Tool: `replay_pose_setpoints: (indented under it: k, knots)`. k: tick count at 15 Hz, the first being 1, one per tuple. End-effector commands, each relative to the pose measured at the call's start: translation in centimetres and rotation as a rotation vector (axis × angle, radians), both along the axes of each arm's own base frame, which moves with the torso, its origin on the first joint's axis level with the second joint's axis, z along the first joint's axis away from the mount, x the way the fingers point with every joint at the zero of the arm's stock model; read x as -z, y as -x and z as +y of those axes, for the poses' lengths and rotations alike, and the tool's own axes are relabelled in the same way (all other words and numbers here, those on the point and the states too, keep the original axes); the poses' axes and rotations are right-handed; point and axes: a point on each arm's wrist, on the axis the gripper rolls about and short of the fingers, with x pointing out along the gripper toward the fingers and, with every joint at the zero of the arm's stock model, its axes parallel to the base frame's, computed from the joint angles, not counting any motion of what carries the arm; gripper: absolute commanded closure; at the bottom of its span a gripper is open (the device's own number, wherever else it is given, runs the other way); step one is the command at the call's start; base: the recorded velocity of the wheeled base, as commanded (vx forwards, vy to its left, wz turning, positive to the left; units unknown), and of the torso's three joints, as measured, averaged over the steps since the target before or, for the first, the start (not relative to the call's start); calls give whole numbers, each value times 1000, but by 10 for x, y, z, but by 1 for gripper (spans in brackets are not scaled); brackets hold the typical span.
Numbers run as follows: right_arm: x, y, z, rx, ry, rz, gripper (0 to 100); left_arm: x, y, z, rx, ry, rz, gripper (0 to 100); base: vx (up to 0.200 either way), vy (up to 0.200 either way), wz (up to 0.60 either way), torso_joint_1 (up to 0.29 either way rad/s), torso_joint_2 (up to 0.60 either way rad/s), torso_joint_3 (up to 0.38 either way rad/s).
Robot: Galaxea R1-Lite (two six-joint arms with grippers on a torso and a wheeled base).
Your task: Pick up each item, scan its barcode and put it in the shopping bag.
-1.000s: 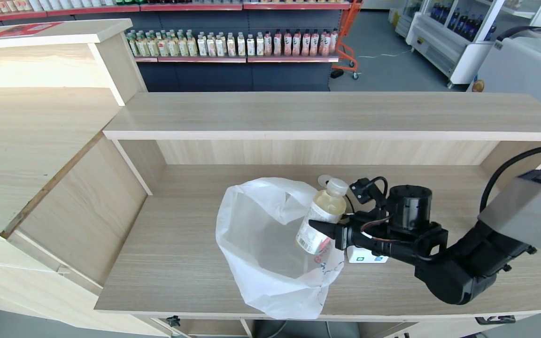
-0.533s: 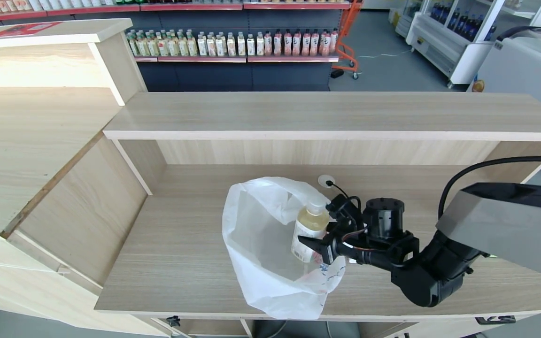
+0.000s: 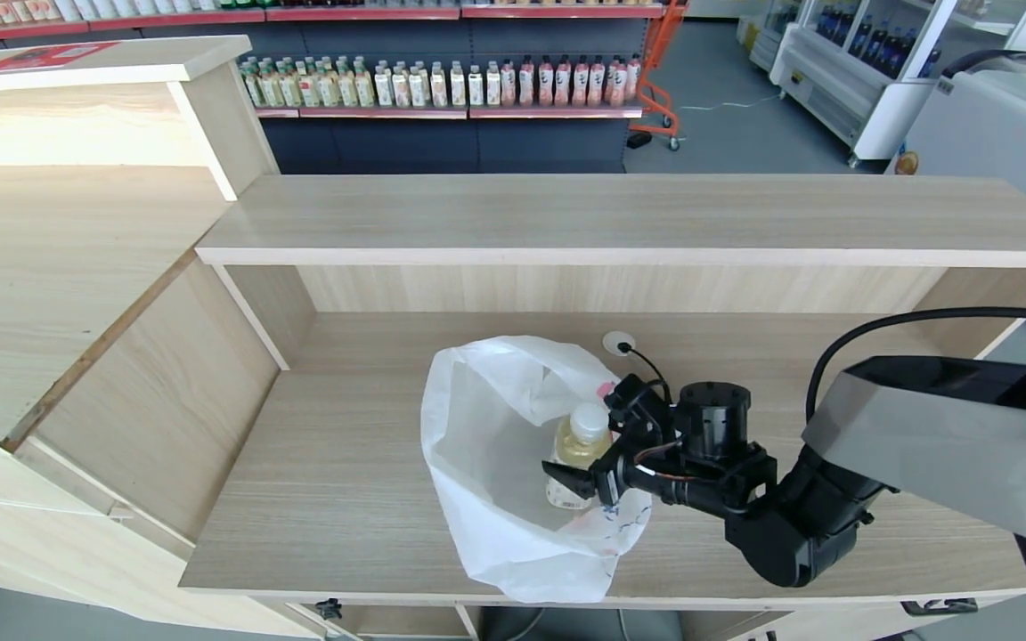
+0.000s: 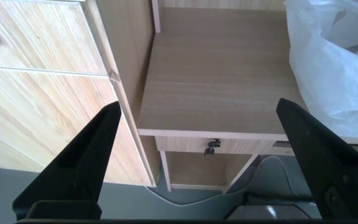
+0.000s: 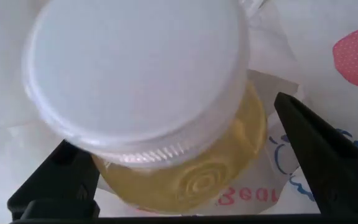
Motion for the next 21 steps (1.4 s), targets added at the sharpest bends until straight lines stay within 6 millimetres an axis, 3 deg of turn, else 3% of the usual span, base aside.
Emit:
replay_pose_setpoints:
  k: [1,5,8,9,12,15,17,19,20,21]
  knots:
    - [-19,2,-2,22,-76,25,0,0,0,0,0,1,0,0,0,0,0,0,0,0]
    - [-59,11,-14,83,-280,135,0,0,0,0,0,1,0,0,0,0,0,0,0,0]
    - [-87,19,-26,102,-336,140,0,0,0,0,0,1,0,0,0,0,0,0,0,0]
    - [-105,30,-31,106,-375,154,0,0,0,0,0,1,0,0,0,0,0,0,0,0]
    - [-132,62,-57,137,-389,148,0,0,0,0,0,1,0,0,0,0,0,0,0,0]
    - [-146,128,-114,259,-320,134,0,0,0,0,0,1,0,0,0,0,0,0,0,0]
    - [-135,175,-148,453,-216,100,0,0,0,0,0,1,0,0,0,0,0,0,0,0]
    - [-121,217,-163,596,-202,82,0,0,0,0,0,1,0,0,0,0,0,0,0,0]
    - [-110,245,-171,652,-198,72,0,0,0,0,0,1,0,0,0,0,0,0,0,0]
    - [-92,290,-184,737,-193,21,0,0,0,0,0,1,0,0,0,0,0,0,0,0]
